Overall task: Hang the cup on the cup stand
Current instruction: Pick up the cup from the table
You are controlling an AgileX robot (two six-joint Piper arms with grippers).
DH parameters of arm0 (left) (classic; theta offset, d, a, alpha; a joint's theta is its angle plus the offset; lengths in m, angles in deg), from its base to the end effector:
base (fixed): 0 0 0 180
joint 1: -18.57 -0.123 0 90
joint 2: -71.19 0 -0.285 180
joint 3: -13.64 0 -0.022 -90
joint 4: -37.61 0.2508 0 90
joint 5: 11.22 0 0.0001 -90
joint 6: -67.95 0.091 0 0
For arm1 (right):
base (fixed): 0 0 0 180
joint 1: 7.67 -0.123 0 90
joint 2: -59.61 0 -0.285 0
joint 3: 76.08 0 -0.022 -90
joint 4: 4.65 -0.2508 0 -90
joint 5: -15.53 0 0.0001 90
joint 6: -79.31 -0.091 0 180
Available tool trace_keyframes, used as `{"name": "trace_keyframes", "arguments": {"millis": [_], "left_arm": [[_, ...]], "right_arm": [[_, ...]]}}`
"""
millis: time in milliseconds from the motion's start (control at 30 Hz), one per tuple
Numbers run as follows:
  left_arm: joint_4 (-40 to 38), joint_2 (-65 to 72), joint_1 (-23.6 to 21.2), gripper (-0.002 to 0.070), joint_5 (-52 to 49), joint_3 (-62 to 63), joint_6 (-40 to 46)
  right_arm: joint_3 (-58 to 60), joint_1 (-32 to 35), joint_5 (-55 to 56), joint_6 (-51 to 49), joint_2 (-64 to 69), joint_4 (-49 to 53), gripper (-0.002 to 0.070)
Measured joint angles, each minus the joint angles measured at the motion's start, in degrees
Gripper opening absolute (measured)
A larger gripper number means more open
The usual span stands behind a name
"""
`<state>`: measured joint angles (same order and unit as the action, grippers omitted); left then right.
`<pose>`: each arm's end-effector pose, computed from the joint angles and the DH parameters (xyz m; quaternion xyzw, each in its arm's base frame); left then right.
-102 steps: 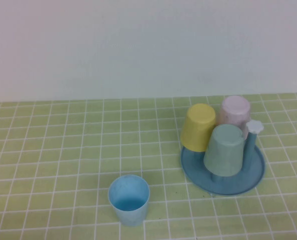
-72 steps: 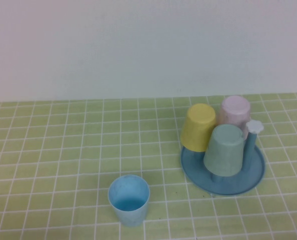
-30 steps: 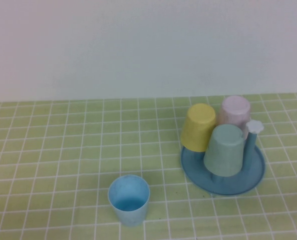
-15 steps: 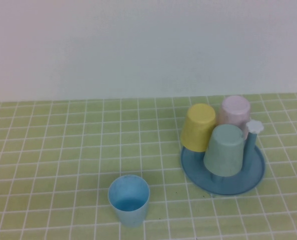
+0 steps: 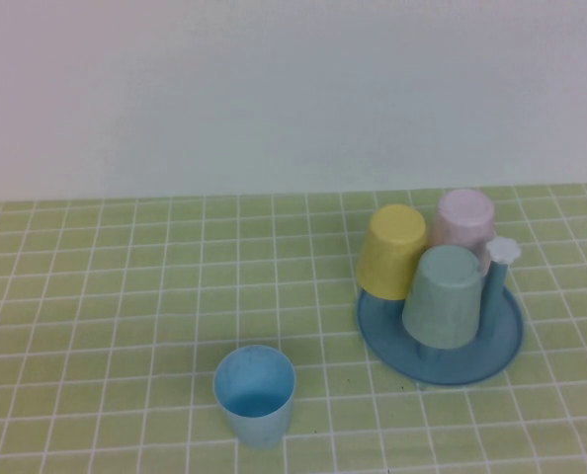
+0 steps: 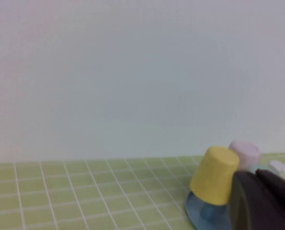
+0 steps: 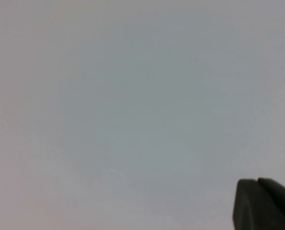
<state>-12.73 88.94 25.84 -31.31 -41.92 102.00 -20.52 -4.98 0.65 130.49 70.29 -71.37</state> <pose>0.0466 -0.0303 0.3084 0.0541 0.6835 -0.2262 0.6919 0.0258 0.0204 0.3239 -0.0057 0.5931 0.1544 0.7902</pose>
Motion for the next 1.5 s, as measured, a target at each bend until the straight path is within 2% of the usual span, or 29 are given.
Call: {"name": "trace_keyframes", "arguments": {"millis": [167, 367, 500, 700, 833, 933, 1067, 1267, 1500], "left_arm": [[0.0, 0.0, 0.0, 0.0000, 1.2, 0.0, 1.2], [1.5, 2.2, 0.0, 0.0000, -5.5, 0.4, 2.6], [4.9, 7.1, 0.0, 0.0000, -10.5, 2.8, 1.8], [5.7, 16.5, 0.1, 0.0000, -14.2, 7.2, 1.8], [5.6, 21.8, 0.1, 0.0000, -15.0, 8.8, 2.1], [5.6, 24.8, 0.1, 0.0000, -15.7, 9.6, 4.8], [5.6, 29.7, 0.1, 0.0001, -17.5, 10.9, 5.9], [5.6, 39.4, 0.1, 0.0001, -26.4, 14.7, 11.6], [3.8, 45.3, 0.1, 0.0003, -26.1, 17.8, 12.1]], "right_arm": [[0.0, 0.0, -2.6, 0.2, 0.3, -1.8, -0.0002], [0.0, -0.1, -6.2, -3.1, 7.1, -0.2, -0.0002], [-1.8, -1.3, -8.6, -1.0, 14.3, 2.5, -0.0002], [-9.3, -6.2, -18.0, 5.6, 25.0, 16.4, -0.0002], [-13.4, -7.5, -26.2, -0.1, 31.9, 28.5, -0.0002], [-14.8, -8.0, -30.8, -6.3, 36.0, 31.9, -0.0002], [-15.6, -8.1, -34.0, -9.2, 38.8, 30.5, -0.0002], [-15.8, -8.1, -36.8, -7.7, 39.0, 22.9, -0.0002], [-15.8, -8.3, -36.7, -5.6, 39.0, 19.8, -0.0002]]}}
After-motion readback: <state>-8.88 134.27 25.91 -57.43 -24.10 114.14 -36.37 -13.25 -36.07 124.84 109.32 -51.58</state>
